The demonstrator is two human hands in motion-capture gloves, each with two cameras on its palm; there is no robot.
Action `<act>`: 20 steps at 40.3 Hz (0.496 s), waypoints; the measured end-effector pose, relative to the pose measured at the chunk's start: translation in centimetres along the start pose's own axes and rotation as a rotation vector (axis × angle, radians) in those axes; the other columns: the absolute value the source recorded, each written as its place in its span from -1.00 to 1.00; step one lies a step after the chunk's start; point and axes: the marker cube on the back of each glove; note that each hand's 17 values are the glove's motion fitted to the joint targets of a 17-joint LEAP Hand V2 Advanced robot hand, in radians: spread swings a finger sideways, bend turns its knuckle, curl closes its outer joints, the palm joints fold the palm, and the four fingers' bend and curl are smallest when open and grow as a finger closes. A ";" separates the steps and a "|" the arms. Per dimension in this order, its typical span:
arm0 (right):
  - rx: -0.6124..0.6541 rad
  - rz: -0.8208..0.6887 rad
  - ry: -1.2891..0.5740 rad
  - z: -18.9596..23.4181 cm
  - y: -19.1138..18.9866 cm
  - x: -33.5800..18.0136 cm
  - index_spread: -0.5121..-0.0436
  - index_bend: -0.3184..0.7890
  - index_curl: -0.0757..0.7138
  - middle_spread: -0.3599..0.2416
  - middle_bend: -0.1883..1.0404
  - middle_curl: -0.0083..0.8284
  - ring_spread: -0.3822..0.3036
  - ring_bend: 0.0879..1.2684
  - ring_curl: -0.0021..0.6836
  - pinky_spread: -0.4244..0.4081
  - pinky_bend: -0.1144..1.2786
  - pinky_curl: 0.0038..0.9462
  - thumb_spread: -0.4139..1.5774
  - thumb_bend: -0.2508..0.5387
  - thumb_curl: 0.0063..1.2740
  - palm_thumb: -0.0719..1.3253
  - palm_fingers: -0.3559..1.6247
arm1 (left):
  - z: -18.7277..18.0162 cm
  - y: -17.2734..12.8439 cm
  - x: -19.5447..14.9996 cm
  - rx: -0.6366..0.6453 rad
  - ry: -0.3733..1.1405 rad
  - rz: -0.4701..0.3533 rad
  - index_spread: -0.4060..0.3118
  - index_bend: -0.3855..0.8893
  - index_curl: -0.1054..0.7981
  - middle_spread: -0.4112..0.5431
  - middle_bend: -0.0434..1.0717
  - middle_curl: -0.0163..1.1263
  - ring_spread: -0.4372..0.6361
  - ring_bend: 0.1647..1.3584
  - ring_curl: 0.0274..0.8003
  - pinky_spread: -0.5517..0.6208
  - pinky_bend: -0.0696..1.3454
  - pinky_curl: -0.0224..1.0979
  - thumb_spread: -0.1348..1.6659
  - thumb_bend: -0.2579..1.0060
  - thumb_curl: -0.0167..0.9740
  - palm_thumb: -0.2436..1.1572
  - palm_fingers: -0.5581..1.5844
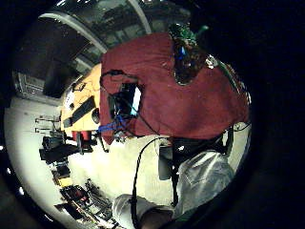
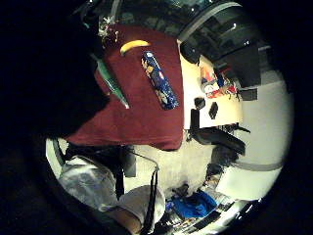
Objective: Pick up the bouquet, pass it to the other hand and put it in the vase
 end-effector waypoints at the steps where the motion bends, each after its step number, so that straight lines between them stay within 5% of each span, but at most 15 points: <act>1: -0.016 0.009 -0.005 0.0 -0.5 0.2 0.15 -0.38 -0.36 0.28 -0.32 -0.17 0.26 -0.26 -0.05 0.46 -0.13 -0.28 0.64 -0.37 -0.71 -0.52 -0.02 | 0.1 -0.1 0.3 0.003 0.003 0.009 0.05 -0.16 -0.08 -0.02 -0.60 -0.39 0.08 -0.56 -0.34 0.12 -0.53 -0.38 0.50 -0.59 -0.41 -0.10 0.01; 20: -0.231 0.238 -0.097 7.1 -10.2 5.0 0.40 -0.37 -0.53 0.27 -0.27 -0.06 0.10 -0.08 0.11 0.32 0.07 -0.18 0.55 -0.38 -0.55 -0.22 -0.04 | 0.8 -1.8 4.5 0.127 -0.029 0.129 0.10 -0.21 -0.14 0.04 -0.60 -0.36 0.13 -0.47 -0.26 0.15 -0.45 -0.31 0.44 -0.65 -0.45 -0.36 -0.08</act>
